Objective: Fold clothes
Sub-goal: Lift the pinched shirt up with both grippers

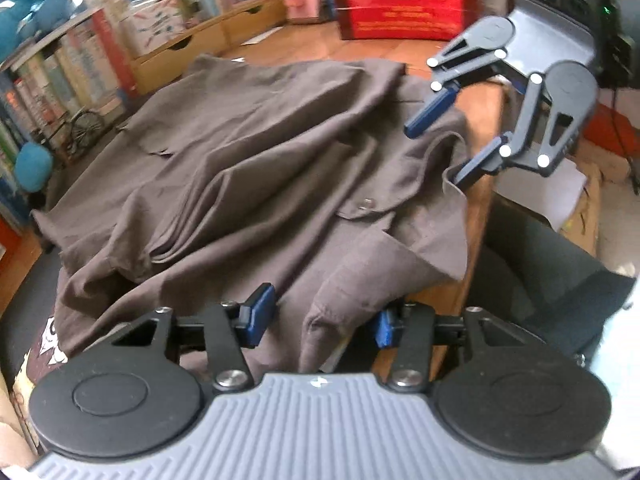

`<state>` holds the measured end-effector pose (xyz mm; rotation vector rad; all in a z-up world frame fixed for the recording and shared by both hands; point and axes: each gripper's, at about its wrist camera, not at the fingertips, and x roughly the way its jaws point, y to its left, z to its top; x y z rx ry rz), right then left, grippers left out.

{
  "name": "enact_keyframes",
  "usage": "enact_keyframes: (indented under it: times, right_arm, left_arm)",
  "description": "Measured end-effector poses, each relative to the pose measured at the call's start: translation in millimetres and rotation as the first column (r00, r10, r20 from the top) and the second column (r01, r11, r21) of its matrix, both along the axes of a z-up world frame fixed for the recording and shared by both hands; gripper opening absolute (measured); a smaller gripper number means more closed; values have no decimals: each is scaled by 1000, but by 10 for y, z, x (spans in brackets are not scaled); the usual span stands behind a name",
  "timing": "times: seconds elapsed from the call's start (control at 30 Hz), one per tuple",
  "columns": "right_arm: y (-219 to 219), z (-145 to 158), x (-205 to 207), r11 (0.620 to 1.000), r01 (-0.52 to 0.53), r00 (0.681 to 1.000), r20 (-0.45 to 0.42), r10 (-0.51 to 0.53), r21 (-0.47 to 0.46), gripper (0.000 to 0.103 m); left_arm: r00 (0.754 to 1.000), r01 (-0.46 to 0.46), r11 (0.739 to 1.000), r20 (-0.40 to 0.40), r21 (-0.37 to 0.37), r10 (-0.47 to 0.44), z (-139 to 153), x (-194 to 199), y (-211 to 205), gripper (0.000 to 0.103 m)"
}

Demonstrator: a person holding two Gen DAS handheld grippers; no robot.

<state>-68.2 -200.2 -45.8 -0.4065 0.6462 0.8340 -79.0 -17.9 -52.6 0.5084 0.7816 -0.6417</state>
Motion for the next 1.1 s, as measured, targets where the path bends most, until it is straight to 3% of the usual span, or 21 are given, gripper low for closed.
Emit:
enact_keyframes:
  times: [0.2,0.27,0.3,0.33,0.37,0.43,0.5,0.57,0.7,0.87,1.1]
  right_arm:
    - [81,-18,-212,989,-117,991,47,122,-89,66]
    - [104,-29,-232,989,-122,990,59,127,-88,66]
    - [109,-27,-226,991,-108,992,61,113,-73,63]
    - [112,-25,-211,994,-89,994,65,93,-63,57]
    - [115,-24,-193,996,-69,995,70,73,-55,42]
    - [80,-28,-122,999,-41,999,29,41,-10,35]
    - [49,-23,-93,999,-12,1000,-21,13,38,19]
    - [65,13,-121,999,29,1000,-3,-29,45,7]
    - [20,271,-184,993,84,995,49,-88,78,6]
    - [2,706,-428,993,52,991,114,-65,108,6]
    - [-38,1253,-714,990,61,964,248,-92,130,6]
  left_arm:
    - [1000,5,1000,-23,-22,-5,-10,44,-37,54]
    - [999,7,999,-32,-35,-8,-13,63,-37,52]
    - [999,11,999,-40,-44,-13,-11,66,-37,45]
    - [998,18,998,-54,-56,-21,-7,66,-37,34]
    - [997,25,998,-65,-65,-29,-5,63,-45,30]
    - [997,27,998,-65,-63,-32,-2,47,-59,26]
    - [996,8,997,-83,-82,-15,14,66,-41,18]
    - [994,-28,992,-109,-120,15,64,101,11,13]
    - [991,-68,976,-128,-209,42,278,107,141,10]
    - [994,-43,961,-107,-274,13,658,-136,242,9]
    - [999,46,956,26,-290,-40,1155,-607,297,10]
